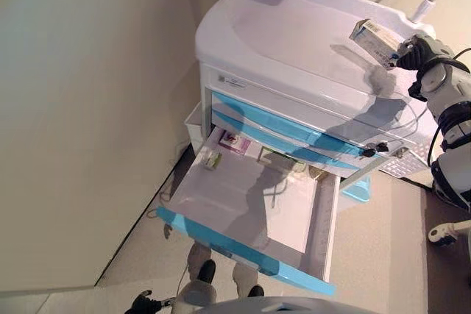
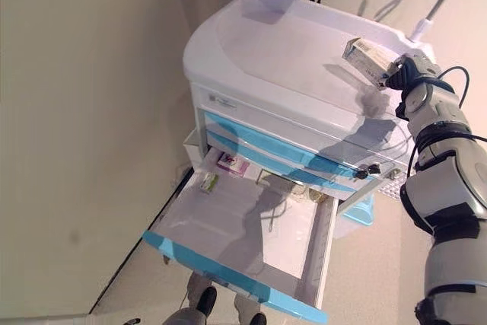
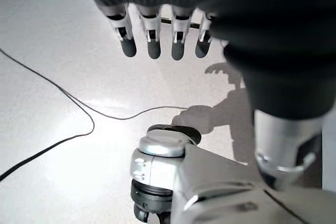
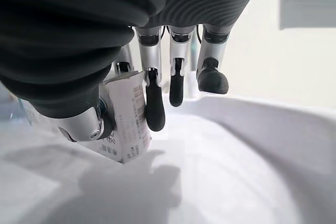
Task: Open the drawer and pick up the medicine
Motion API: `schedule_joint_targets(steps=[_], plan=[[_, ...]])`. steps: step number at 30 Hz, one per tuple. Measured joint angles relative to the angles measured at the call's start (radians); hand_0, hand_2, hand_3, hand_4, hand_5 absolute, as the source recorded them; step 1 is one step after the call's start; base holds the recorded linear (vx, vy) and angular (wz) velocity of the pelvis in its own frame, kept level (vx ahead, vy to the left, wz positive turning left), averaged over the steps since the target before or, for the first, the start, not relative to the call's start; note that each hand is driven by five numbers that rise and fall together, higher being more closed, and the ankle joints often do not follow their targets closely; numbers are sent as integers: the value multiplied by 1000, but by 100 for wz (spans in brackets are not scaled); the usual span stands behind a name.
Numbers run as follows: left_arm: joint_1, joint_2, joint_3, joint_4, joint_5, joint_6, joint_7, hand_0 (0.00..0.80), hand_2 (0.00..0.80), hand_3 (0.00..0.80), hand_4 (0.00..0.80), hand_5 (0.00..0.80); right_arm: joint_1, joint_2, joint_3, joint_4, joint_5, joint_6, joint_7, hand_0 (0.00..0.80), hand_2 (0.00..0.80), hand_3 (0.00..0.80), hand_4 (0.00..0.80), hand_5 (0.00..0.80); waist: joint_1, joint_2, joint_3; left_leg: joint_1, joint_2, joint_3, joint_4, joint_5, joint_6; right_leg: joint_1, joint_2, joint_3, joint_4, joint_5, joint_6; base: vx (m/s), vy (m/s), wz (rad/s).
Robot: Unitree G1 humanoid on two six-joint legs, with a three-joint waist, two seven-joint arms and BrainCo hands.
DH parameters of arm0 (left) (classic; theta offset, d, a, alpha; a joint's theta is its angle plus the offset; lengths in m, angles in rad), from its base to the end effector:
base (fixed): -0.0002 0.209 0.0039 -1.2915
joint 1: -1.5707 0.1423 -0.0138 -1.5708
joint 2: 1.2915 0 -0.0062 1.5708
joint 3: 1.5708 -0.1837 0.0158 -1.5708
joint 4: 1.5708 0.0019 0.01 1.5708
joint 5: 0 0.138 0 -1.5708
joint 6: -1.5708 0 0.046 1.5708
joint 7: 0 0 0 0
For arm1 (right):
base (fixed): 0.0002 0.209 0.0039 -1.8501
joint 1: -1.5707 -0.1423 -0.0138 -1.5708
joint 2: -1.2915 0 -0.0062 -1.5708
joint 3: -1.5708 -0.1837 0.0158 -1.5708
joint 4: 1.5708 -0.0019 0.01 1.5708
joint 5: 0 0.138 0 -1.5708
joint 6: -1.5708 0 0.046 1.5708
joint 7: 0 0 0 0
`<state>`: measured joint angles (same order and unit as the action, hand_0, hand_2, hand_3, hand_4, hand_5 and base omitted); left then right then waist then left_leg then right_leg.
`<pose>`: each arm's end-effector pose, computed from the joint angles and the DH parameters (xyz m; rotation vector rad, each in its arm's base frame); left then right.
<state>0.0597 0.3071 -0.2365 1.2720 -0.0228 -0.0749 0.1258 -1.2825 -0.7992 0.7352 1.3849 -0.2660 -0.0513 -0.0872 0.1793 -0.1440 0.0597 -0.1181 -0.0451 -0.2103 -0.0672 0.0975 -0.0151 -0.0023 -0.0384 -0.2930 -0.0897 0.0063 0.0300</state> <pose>0.0438 0.2442 -0.1145 0.4629 1.2506 0.1016 0.3409 -0.3121 0.2295 -1.3726 0.1977 -0.3698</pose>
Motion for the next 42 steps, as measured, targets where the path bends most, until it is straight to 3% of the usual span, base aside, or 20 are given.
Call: schedule_joint_targets(steps=[27, 28, 29, 30, 31, 42], plan=[[-29, -1, -21, -8, 9, -1, -1, 0, 0, 0, 0, 0, 3, 11, -24, 1, -16, -2, 10, 800, 800, 800, 800, 800, 5, 1, 5, -20, -10, -47, 2, 10, -3, -1, -2, -47, 0, -10, 5, 1, -8, 5], [-29, -1, -21, -8, 9, -1, -1, 0, 0, 0, 0, 0, 3, 11, -31, 2, -16, -2, 11, 722, 722, 722, 722, 722, 5, 1, 5, -20, -11, -48, 2, 10, -3, -1, -3, -47, 0, -10, 5, 0, 0, 0], [-29, -1, -21, -8, 9, -1, -2, 0, 0, 0, 0, 0, 5, 11, -40, 2, -15, -2, 12, 574, 574, 574, 574, 574, 5, 1, 5, -20, -11, -48, 2, 10, -3, -1, -2, -47, 0, -10, 5, 0, 0, 0], [-29, -1, -21, -8, 9, -1, -2, 0, 0, 0, 0, 0, 6, 11, -41, 2, -15, -2, 12, 518, 518, 518, 518, 518, 5, 1, 5, -20, -11, -48, 2, 10, -3, -1, -2, -47, 0, -10, 5, 0, 0, 0], [-29, -1, -21, -8, 9, -1, -2, 0, 0, 0, 0, 0, 6, 11, -46, 3, -15, -2, 13, 0, 0, 0, 0, 0, 5, 1, 5, -20, -11, -48, 2, 10, -3, -1, -2, -47, 0, -10, 5, 0, 0, 0], [-33, 0, -21, -8, 10, -1, -10, 0, 0, 0, 0, 0, 13, 25, -61, 15, 4, -1, 13, 0, 0, 0, 0, 0, 5, 0, 4, -17, -12, -49, 4, 11, -3, 4, -2, -48, 0, -10, 4, 0, 0, 0]])
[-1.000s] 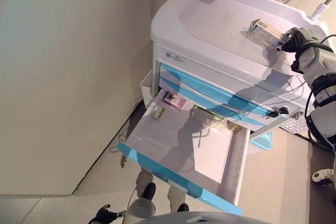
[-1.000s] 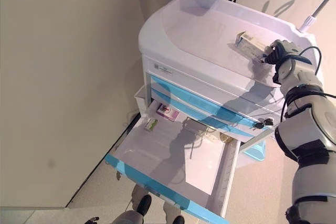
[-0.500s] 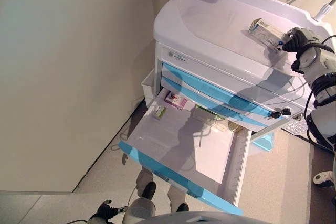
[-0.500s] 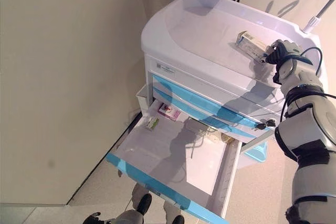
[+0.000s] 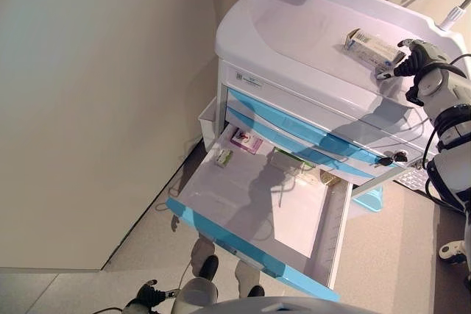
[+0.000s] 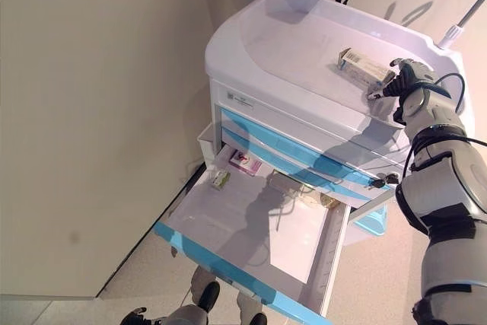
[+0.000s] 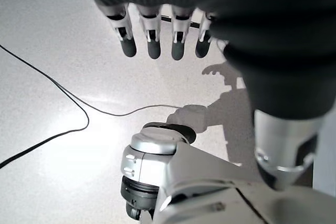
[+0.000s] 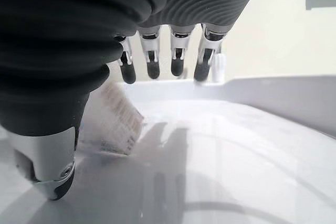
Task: Open the drawer and pick up the medicine
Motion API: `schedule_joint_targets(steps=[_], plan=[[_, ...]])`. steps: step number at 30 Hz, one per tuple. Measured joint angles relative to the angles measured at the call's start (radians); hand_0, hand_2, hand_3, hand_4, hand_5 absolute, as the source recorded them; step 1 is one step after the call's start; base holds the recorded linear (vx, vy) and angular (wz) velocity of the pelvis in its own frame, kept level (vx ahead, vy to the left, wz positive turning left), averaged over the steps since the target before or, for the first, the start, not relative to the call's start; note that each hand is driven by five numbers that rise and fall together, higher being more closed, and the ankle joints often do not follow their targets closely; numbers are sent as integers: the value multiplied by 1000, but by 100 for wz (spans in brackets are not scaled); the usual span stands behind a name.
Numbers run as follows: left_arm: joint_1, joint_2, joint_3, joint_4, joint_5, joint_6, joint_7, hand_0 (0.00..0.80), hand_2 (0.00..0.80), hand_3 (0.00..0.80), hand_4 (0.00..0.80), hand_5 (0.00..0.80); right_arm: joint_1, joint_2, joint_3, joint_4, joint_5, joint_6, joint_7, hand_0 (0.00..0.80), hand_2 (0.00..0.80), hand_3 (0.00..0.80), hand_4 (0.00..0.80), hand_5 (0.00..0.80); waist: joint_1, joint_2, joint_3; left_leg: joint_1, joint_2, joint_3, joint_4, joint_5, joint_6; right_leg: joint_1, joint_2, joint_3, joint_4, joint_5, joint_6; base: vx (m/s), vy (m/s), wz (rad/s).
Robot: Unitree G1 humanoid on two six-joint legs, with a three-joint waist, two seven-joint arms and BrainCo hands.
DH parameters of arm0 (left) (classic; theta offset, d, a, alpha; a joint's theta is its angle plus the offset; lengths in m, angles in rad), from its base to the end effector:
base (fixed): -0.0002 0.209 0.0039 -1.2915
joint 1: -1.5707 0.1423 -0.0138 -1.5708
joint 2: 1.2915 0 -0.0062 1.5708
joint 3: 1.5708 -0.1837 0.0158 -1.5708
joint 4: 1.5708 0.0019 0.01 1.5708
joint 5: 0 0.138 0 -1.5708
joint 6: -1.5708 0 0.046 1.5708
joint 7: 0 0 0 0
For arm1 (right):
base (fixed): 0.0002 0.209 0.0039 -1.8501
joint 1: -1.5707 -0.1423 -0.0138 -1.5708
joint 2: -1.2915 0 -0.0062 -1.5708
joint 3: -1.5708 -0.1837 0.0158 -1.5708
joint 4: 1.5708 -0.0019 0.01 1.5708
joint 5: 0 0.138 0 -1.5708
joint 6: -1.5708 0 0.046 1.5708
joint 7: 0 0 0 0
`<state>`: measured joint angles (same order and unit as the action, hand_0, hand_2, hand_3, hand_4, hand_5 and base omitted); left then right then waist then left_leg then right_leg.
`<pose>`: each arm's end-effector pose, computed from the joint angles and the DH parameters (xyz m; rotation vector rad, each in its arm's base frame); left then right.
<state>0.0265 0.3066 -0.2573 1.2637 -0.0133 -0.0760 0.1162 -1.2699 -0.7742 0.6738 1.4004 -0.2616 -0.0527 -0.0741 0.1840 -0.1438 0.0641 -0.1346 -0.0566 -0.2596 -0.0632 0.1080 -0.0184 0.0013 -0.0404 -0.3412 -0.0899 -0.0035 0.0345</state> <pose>0.0575 0.2418 -0.1132 0.4777 1.2112 0.0654 0.3422 -0.3090 0.2228 -1.3047 0.2085 -0.3555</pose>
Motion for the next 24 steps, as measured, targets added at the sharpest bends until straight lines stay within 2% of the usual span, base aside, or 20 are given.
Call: schedule_joint_targets(steps=[10, 14, 17, 19, 21, 24], plan=[[-8, 3, 1, 0, 0, 0, 0, 0, 0, 0, 0, 0, 0, 1, -49, -51, 82, -1, -5, 0, 0, 0, 0, 0, -4, -7, 4, 21, 3, 8, -5, 0, 0, 16, -1, 2, 0, 2, -3, -2, 2, -1], [-10, 8, 5, 0, 0, 0, 1, 0, 0, 0, 0, 0, -2, -34, -78, -190, 177, -7, -35, 0, 0, 0, 0, 0, -25, -14, 5, 32, 6, 16, -11, 1, 2, 20, -5, 14, 0, 3, -3, -10, 23, -9], [14, 9, 7, 3, 0, 1, 2, 0, 0, 0, 0, 0, 9, -87, -127, -372, 273, -37, -53, 0, 0, 0, 0, 0, -35, -16, 7, 59, 9, 50, -23, 1, 3, 31, -5, 39, 0, 4, -3, -3, 17, -22], [12, 9, 7, 4, 0, 0, 3, 0, 0, 0, 0, 0, 9, -116, -150, -406, 309, -43, -66, 0, 0, 0, 0, 0, -36, -18, 7, 63, 10, 74, -23, 1, 3, 33, -5, 47, 0, 4, -3, -7, 29, -11], [16, 10, 34, 1, 0, -1, 4, 0, 0, 0, 0, 0, 58, -155, -245, -493, 406, -66, -68, 0, 0, 0, 0, 0, -64, -23, 7, 75, 14, 104, -23, -2, 5, 35, -7, 63, 1, 4, -1, -23, 40, -17], [25, 8, 46, 2, 0, 0, 5, 0, 0, 0, 0, 0, 136, -186, -326, -521, 500, -91, -72, 0, 0, 0, 0, 0, -80, -21, 8, 97, 18, 133, -23, -8, 9, 46, -5, 90, 1, 5, -2, -21, 32, -27]])
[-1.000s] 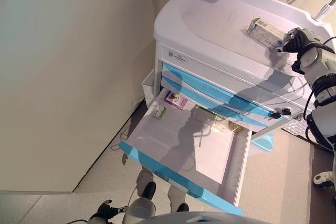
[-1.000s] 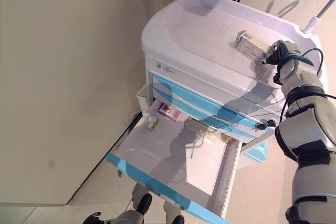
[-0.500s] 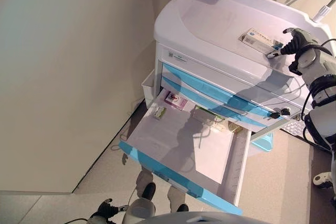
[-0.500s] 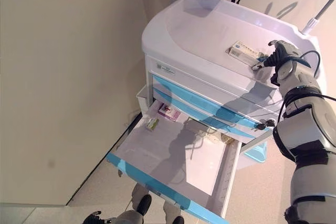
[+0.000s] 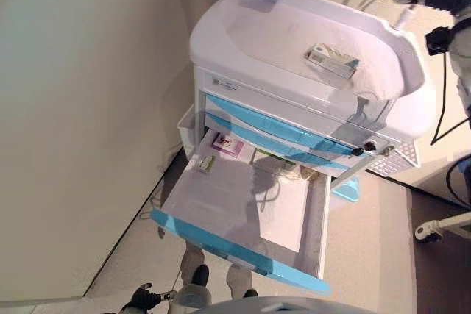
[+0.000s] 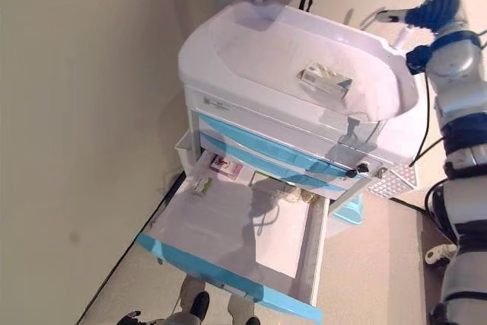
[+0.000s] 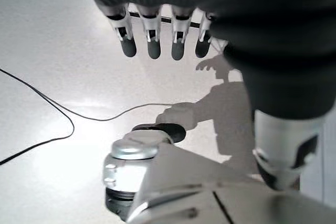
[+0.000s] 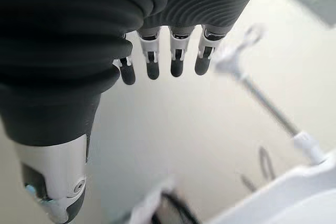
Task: Open the drawer and pick up the medicine
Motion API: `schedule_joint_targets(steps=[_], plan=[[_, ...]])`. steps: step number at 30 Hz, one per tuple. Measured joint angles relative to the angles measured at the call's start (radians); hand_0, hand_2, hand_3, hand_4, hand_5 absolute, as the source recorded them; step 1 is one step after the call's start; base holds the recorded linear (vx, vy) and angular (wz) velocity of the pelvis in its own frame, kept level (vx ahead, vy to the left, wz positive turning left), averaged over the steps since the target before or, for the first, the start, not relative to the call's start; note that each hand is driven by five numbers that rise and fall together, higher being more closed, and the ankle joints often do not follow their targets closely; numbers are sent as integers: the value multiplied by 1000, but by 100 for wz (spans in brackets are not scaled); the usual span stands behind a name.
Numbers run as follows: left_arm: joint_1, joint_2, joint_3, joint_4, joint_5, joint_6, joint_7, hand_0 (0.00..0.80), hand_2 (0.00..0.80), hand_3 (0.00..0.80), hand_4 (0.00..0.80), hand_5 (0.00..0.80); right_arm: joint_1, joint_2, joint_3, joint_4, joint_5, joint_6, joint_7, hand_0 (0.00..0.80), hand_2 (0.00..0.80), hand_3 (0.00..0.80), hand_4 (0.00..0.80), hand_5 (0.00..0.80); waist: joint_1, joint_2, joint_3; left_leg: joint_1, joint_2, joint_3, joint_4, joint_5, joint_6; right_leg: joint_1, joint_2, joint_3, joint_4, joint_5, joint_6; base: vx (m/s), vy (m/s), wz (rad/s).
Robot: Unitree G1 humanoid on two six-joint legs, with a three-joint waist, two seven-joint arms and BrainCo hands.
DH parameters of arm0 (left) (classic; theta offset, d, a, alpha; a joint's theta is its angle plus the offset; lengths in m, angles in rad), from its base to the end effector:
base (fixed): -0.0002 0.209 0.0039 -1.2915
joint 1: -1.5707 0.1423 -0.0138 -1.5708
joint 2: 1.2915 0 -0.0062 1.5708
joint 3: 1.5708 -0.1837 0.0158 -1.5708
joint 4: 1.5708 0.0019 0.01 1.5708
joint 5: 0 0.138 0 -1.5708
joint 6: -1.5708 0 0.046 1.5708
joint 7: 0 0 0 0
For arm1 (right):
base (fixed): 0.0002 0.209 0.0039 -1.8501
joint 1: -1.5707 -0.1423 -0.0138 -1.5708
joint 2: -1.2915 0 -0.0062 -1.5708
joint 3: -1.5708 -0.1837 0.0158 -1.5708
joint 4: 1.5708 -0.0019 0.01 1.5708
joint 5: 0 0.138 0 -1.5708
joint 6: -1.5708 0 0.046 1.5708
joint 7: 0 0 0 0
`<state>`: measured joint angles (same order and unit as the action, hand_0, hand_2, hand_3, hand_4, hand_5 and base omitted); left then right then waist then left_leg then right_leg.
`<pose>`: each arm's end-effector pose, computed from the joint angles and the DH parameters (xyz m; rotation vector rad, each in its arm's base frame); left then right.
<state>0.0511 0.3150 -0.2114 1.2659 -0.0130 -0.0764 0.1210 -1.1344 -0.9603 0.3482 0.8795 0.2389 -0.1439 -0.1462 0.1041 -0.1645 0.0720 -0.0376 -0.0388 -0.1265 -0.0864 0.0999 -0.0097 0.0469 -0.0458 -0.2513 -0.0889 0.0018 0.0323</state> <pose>0.0485 0.2480 -0.1127 0.4604 1.2337 0.1164 0.3191 -0.3118 0.2872 -0.6836 -0.4101 -0.4360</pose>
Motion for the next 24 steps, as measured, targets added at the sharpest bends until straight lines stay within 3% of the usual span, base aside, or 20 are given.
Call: schedule_joint_targets(steps=[6, 11, 13, 14, 18, 21, 24], plan=[[31, -11, 44, 10, 0, 1, 4, 0, 0, 0, 0, 0, 244, -1, -214, -69, 102, -14, -44, 0, 0, 0, 0, 0, -44, 21, -6, 25, 12, 76, 0, -13, 7, -1, 5, 72, 1, 15, -3, -28, 37, -39], [48, -38, 46, 5, 6, 1, 10, 0, 0, 0, 0, 0, 524, 35, -364, -187, 126, -29, -95, 0, 0, 0, 0, 0, -94, 80, -32, 37, 16, 123, -1, -24, 13, -9, 10, 114, 0, 30, -8, -20, 38, -29], [55, -42, 46, 1, 34, 0, 12, 0, 0, 0, 0, 0, 657, 81, -440, -236, 126, -34, -112, 0, 0, 0, 0, 0, -93, 95, -37, 44, 20, 144, -1, -31, 12, -9, 10, 136, 0, 31, -7, -27, 40, -35], [58, -41, 46, -8, 42, 0, 17, 0, 0, 0, 0, 0, 739, 126, -486, -258, 125, -46, -120, 0, 0, 0, 0, 0, -113, 101, -37, 46, 24, 162, -1, -33, 11, -16, 16, 153, 0, 36, -9, -18, 21, -31], [61, -43, 47, -23, 44, -1, 18, 0, 0, 0, 0, 0, 891, 206, -521, -264, 122, -46, -128, 0, 0, 0, 0, 0, -122, 117, -25, 48, 32, 207, -2, -39, 9, -37, 23, 196, 0, 43, -6, -26, 31, -42], [61, -48, 47, -31, 48, -5, 18, 0, 0, 0, 0, 0, 947, 253, -541, -267, 115, -43, -134, 0, 0, 0, 0, 0, -138, 132, -15, 48, 36, 225, -5, -46, 7, -48, 21, 201, 0, 50, -4, -25, 40, -24], [56, -59, 46, -32, 78, -7, 18, 0, 0, 0, 0, 0, 1033, 370, -597, -269, 56, -55, -166, 0, 0, 0, 0, 0, -147, 154, 4, 50, 38, 237, -5, -47, 7, -51, 22, 215, -1, 52, -6, 2, 30, -12]])
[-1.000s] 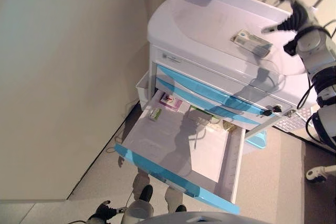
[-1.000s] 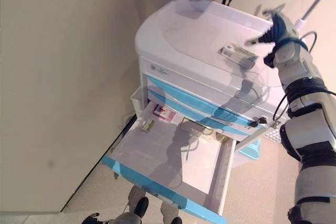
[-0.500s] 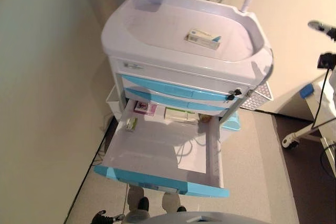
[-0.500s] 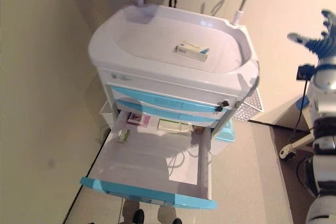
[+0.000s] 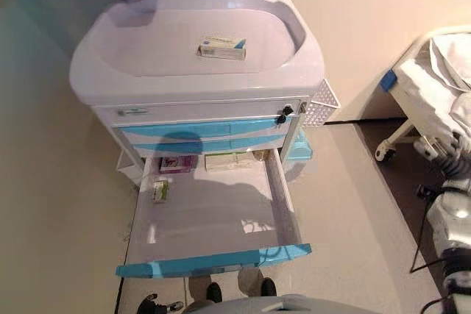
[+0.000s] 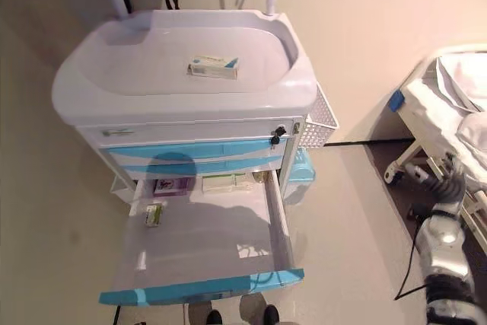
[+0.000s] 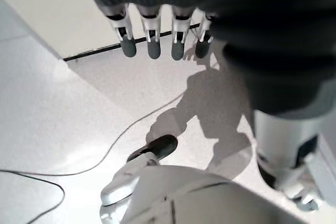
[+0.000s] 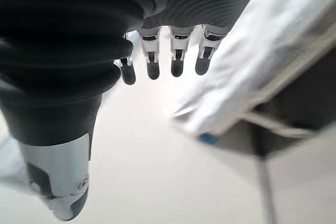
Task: Open the drawer and pick up the medicine
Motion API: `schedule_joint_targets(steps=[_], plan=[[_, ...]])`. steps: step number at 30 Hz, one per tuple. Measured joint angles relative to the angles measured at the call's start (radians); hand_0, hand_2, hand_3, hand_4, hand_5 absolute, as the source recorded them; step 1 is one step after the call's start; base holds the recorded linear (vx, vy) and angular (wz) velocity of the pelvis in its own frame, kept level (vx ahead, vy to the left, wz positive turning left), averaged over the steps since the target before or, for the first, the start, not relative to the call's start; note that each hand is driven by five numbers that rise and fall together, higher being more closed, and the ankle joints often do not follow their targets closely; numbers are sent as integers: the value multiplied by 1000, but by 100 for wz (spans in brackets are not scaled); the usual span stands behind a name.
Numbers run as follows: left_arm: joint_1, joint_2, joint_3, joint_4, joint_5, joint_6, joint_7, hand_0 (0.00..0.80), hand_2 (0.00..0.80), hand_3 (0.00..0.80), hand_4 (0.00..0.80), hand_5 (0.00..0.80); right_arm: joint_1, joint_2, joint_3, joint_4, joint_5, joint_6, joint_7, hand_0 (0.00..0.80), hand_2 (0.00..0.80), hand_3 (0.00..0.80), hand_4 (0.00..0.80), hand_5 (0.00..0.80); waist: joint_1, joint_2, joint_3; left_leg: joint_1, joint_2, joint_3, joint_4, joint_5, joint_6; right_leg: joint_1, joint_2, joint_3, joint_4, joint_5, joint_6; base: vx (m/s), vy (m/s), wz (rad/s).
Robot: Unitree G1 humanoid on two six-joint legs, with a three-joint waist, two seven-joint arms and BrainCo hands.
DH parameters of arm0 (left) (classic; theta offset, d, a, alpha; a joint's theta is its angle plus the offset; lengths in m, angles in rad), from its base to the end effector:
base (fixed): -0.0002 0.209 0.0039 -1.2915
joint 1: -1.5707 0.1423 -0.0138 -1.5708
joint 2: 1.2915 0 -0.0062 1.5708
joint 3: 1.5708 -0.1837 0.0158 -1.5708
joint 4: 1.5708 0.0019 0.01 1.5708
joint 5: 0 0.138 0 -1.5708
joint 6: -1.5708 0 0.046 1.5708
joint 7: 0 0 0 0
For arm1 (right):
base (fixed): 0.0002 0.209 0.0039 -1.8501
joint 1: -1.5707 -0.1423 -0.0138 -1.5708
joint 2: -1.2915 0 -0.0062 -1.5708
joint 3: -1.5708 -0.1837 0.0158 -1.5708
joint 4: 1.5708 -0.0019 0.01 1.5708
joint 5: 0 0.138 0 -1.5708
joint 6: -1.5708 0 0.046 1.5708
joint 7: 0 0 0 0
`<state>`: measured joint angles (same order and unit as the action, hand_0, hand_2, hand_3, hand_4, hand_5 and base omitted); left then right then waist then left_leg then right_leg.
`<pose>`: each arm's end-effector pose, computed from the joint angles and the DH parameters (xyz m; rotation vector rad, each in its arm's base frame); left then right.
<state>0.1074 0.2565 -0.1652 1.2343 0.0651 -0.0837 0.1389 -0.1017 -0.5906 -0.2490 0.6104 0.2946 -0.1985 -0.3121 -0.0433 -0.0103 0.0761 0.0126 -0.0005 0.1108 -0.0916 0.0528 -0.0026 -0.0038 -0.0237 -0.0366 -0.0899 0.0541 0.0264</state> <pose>0.0335 0.2295 -0.1187 0.4479 1.2447 0.0829 0.1898 -0.3397 0.0397 -0.2597 0.1164 -0.7463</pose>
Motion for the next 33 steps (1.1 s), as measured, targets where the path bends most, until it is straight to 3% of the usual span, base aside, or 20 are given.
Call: schedule_joint_targets(steps=[5, 9, 15, 22, 26, 33], plan=[[-5, -14, -1, 3, 1, 0, -2, 0, 0, 0, 0, 0, 57, 95, 15, 114, -16, 8, 11, 0, 0, 0, 0, 0, -19, 30, 20, -2, -1, -1, 3, 0, 2, 2, -1, -1, 0, 0, 0, 1, 4, -1], [-12, -19, -6, 6, 1, 0, -22, 0, 0, 0, 0, 0, 85, 180, 72, 243, 54, 11, 87, 0, 0, 0, 0, 0, -21, 43, 37, -4, -2, 0, 3, 0, 2, -1, -2, -1, 0, 0, 0, 0, 0, 0], [-31, -17, -10, 5, 9, -1, -43, 0, 0, 0, 0, 0, 90, 213, 158, 400, 45, 29, 151, 0, 0, 0, 0, 0, -20, 37, 47, -6, -2, -1, 3, -1, 2, -3, -3, -1, 0, 0, 0, 1, -5, 0], [-45, -9, -18, 0, 9, -8, -59, 0, 0, 0, 0, 0, 85, 249, 335, 560, -143, 72, 194, 0, 0, 0, 0, 0, -15, 29, 63, -10, -1, -4, 4, -3, 1, -8, -2, -6, 0, -3, -3, -12, -10, 0], [-74, 9, -77, -16, 36, -12, -58, 0, 0, 0, 0, 0, 74, 250, 386, 574, -236, 77, 205, 0, 0, 0, 0, 0, -14, 31, 82, -30, -1, -4, 5, 0, 5, -37, -2, -6, 18, -3, -4, -84, 3, -1], [-175, 73, -215, -134, 122, -19, -55, 0, 0, 0, 0, 0, -31, 233, 457, 567, -305, 78, 209, 0, 0, 0, 0, 0, -15, 50, 211, -112, -12, 0, 60, 9, 16, -170, -16, -5, 182, -49, -2, -105, -6, -3]])
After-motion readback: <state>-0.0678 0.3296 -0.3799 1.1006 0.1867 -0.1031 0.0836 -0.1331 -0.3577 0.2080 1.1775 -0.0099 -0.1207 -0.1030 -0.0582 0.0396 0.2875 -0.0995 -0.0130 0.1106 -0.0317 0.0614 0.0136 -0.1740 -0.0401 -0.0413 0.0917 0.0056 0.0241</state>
